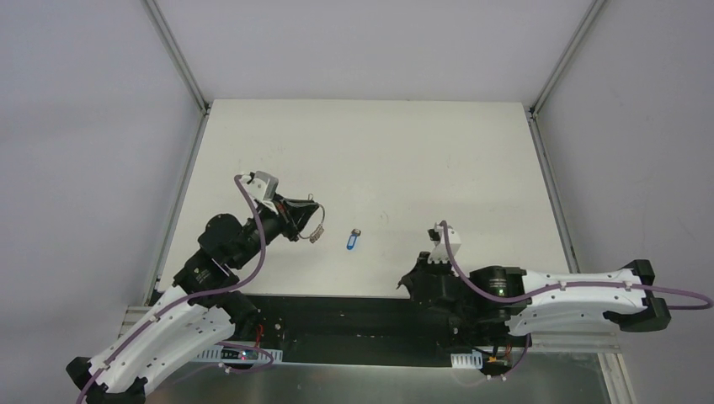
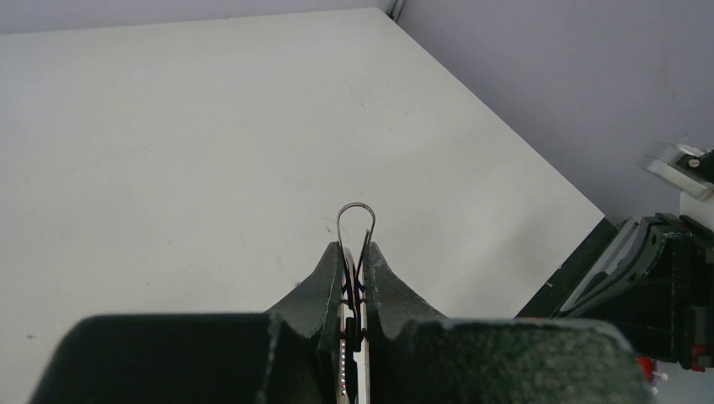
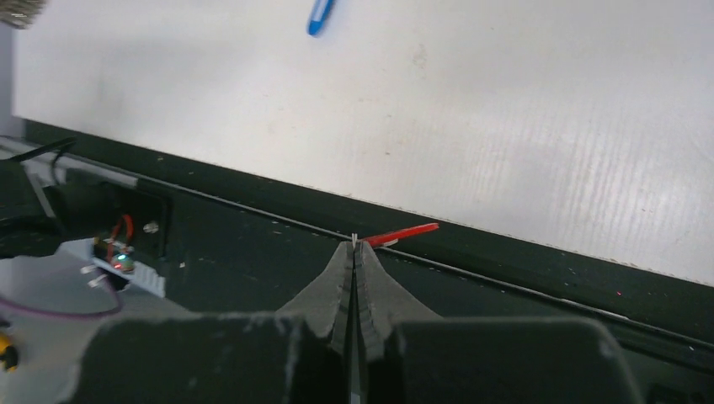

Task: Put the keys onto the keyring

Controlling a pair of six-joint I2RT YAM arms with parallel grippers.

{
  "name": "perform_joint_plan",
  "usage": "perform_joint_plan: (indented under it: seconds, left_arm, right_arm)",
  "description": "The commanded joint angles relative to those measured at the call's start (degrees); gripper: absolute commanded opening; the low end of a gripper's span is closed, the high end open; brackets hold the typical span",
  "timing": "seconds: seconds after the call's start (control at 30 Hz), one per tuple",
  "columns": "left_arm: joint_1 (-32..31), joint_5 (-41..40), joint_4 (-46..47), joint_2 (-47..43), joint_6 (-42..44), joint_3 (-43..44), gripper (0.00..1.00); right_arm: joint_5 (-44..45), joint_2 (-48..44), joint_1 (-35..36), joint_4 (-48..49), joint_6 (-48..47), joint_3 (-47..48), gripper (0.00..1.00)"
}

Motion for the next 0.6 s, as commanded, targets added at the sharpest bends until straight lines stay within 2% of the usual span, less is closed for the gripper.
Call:
perform_joint_plan:
  seconds: [0.0,0.2,0.57]
  left_arm:
    - [-0.44,4.77,13.26,-0.32,1.44,-2.73,0.0]
    - [-0.42,12.21,29.29,-1.58,5.54,-9.24,0.0]
    - [-0.47,17.21,39.22,-2.32,12.72,-11.93,0.0]
  right_arm:
    - [-2.95,-5.08,0.16,7.15,-12.1,2.92,0.0]
    - [-10.09,-9.56,-0.23,15.55,-19.4,4.35,0.0]
    - [-21.18,-7.5,-3.16,26.65,-26.15,9.24,0.0]
